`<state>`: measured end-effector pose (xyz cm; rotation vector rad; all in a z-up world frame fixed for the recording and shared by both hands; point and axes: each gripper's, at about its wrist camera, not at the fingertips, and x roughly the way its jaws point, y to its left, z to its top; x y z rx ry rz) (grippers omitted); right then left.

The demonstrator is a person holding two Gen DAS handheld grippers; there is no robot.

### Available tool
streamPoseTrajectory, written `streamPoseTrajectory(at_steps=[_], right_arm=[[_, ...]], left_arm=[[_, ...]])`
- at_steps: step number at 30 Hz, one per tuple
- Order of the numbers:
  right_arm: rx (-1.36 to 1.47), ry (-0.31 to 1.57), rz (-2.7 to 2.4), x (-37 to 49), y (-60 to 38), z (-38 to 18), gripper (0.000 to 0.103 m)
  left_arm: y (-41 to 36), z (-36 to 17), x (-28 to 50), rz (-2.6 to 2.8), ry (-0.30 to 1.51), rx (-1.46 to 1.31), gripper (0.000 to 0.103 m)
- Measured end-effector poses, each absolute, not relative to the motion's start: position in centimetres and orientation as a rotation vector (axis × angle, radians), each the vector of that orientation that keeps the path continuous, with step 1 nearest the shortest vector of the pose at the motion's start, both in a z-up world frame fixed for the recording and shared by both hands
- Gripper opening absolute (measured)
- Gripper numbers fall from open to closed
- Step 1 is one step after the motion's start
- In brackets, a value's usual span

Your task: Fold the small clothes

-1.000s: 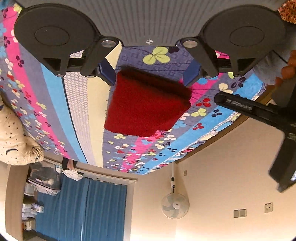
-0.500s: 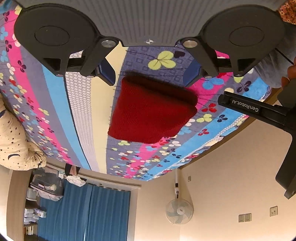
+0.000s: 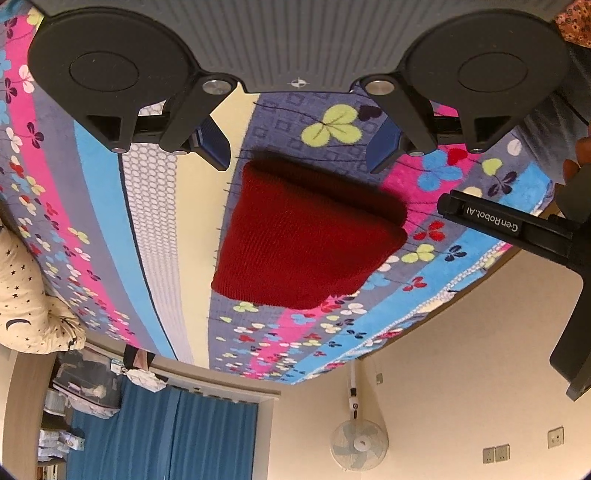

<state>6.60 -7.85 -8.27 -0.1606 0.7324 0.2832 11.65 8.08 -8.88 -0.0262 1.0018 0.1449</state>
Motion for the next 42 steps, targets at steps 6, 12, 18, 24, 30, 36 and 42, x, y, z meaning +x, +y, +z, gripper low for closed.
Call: streamPoseTrajectory(at_steps=[6, 12, 18, 24, 30, 36, 42], right_arm=[[-0.165, 0.782, 0.277, 9.3, -8.1, -9.9, 0.082], [-0.169, 0.838, 0.291, 13.2, -8.7, -11.9, 0.083], [0.061, 0.925, 0.328, 22.8, -12.3, -12.8, 0.085], [0.198, 0.969, 0.287, 36.3, -15.4, -14.3, 0.086], [0.348, 1.051, 0.191, 48.5, -16.9, -18.4, 0.086], [0.453, 1.180, 0.283, 54.8, -15.4, -24.2, 0.093], [0.331, 1.012, 0.452, 52.3, -14.8, -21.2, 0.034]], left_arm=[[8.3, -10.9, 15.0, 0.163, 1.049, -0.039, 0.103], [9.3, -13.3, 18.8, 0.174, 1.090, -0.161, 0.103], [12.1, -15.6, 22.8, 0.200, 1.073, -0.468, 0.103], [14.2, -19.3, 25.3, 0.245, 1.099, -0.707, 0.103], [15.4, -22.3, 25.8, 0.256, 1.099, -0.828, 0.103], [15.8, -23.3, 25.7, 0.280, 1.039, -0.880, 0.101], [15.5, -20.2, 29.6, 0.211, 1.040, -0.652, 0.048]])
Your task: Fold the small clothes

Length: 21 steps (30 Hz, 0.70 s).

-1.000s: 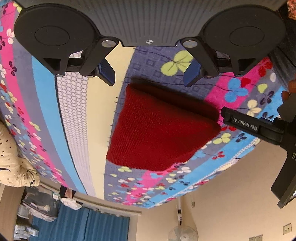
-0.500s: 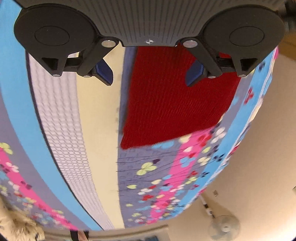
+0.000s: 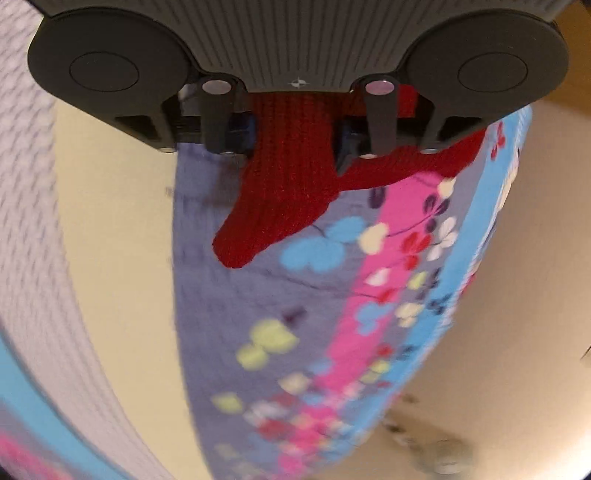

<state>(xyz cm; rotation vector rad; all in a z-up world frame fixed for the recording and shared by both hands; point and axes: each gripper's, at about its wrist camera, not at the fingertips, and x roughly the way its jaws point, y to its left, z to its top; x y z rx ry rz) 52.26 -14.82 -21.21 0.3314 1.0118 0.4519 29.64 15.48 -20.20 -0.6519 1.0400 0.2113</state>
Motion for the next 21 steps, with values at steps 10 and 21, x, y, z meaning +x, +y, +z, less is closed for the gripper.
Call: streamPoseTrajectory(at_steps=[10, 21], right_arm=[[0.998, 0.776, -0.042, 29.3, -29.9, -24.7, 0.029], [0.794, 0.651, -0.078, 27.8, -30.8, -21.8, 0.080]], left_arm=[[5.6, -16.6, 53.5, -0.266, 1.108, -0.180, 0.052], [5.9, -14.3, 51.0, -0.316, 0.989, -0.227, 0.091]])
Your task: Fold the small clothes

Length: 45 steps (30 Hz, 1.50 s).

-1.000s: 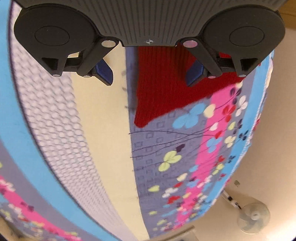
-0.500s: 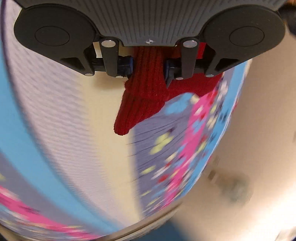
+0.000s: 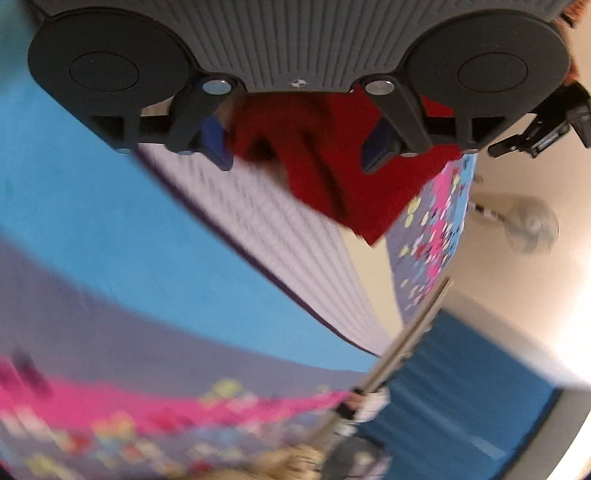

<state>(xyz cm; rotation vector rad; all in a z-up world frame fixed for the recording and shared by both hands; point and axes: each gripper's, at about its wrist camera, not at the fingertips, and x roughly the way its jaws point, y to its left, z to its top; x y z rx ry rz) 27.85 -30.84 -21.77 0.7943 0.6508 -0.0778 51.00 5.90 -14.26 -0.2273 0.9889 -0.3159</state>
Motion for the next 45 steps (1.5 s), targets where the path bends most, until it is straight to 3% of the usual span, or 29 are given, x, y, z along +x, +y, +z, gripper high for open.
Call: streamPoseTrajectory(at_steps=[6, 7, 8, 9, 10, 11, 14, 18, 20, 21, 23, 26, 29, 36, 41, 45], right_arm=[[0.643, 0.761, 0.131, 36.8, -30.1, -20.8, 0.086], [0.627, 0.794, 0.178, 38.5, -29.5, -21.3, 0.086], [0.612, 0.828, 0.224, 40.0, -28.7, -21.8, 0.081], [0.585, 0.862, 0.280, 41.7, -27.7, -22.5, 0.069], [0.538, 0.888, 0.308, 42.9, -26.7, -23.0, 0.048], [0.491, 0.886, 0.296, 43.3, -25.9, -22.9, 0.038], [0.527, 0.821, 0.311, 43.4, -24.7, -21.2, 0.031], [0.537, 0.836, 0.215, 43.6, -24.3, -23.0, 0.032], [0.524, 0.815, 0.209, 43.9, -24.2, -23.5, 0.037], [0.521, 0.820, 0.204, 44.1, -24.2, -23.2, 0.037], [0.495, 0.822, 0.155, 43.7, -24.3, -21.8, 0.052], [0.323, 0.752, 0.069, 41.2, -24.3, -20.5, 0.063], [0.275, 0.871, -0.012, 40.3, -25.4, -22.9, 0.075], [0.491, 0.797, -0.065, 27.6, -27.6, -17.8, 0.079], [0.223, 0.809, -0.037, 18.8, -22.5, -13.3, 0.091], [0.100, 0.784, -0.006, 14.6, -19.7, -11.4, 0.093]], left_arm=[[3.6, -17.2, 51.1, -0.373, 1.049, -0.238, 0.090], [3.2, -17.2, 50.9, -0.358, 1.035, -0.215, 0.075], [2.9, -17.3, 50.7, -0.348, 1.031, -0.192, 0.034], [2.8, -17.1, 50.5, -0.310, 1.028, -0.160, 0.023], [3.3, -16.6, 49.9, -0.294, 1.017, -0.166, 0.021], [4.1, -15.9, 49.2, -0.289, 0.990, -0.182, 0.018], [6.5, -13.4, 46.7, -0.295, 0.918, -0.209, 0.018], [7.1, -16.6, 49.1, -0.254, 1.018, -0.168, 0.025], [6.4, -18.8, 50.5, -0.196, 1.072, -0.144, 0.045], [6.2, -19.3, 50.7, -0.179, 1.073, -0.150, 0.049], [6.5, -19.2, 50.4, -0.127, 1.040, -0.154, 0.082], [7.9, -18.8, 49.3, -0.042, 0.972, -0.114, 0.103], [9.7, -18.6, 48.0, -0.008, 0.996, -0.177, 0.103], [8.2, -12.5, 35.4, -0.003, 0.963, -0.027, 0.103], [4.1, -10.0, 24.2, -0.031, 1.005, -0.001, 0.103], [1.0, -9.2, 18.1, -0.095, 1.028, 0.002, 0.103]])
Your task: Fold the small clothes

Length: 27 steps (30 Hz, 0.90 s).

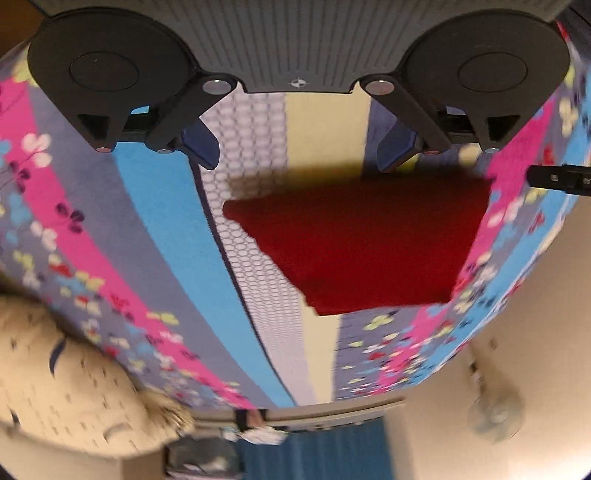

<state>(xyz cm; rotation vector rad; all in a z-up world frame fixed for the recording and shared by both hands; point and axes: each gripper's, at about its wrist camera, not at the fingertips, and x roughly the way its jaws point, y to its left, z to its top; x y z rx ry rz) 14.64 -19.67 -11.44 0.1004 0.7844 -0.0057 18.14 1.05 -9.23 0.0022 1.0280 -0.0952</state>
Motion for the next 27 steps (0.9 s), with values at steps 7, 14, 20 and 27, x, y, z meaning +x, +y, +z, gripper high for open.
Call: streamPoseTrajectory(at_steps=[7, 14, 20, 27], right_arm=[[0.100, 0.748, -0.004, 10.3, -18.0, -8.8, 0.096], [0.057, 0.698, 0.010, 6.5, -16.8, -7.1, 0.097], [0.016, 0.681, 0.004, 5.1, -16.5, -6.5, 0.097], [0.018, 0.678, 0.007, 4.9, -16.4, -6.4, 0.097]], left_arm=[[-0.9, -7.1, 12.3, -0.055, 0.956, 0.032, 0.103], [-1.1, -5.4, 10.0, -0.022, 0.891, 0.063, 0.103], [-0.7, -5.4, 9.3, -0.053, 0.904, 0.020, 0.103], [-1.4, -5.5, 8.9, -0.069, 0.902, 0.043, 0.103]])
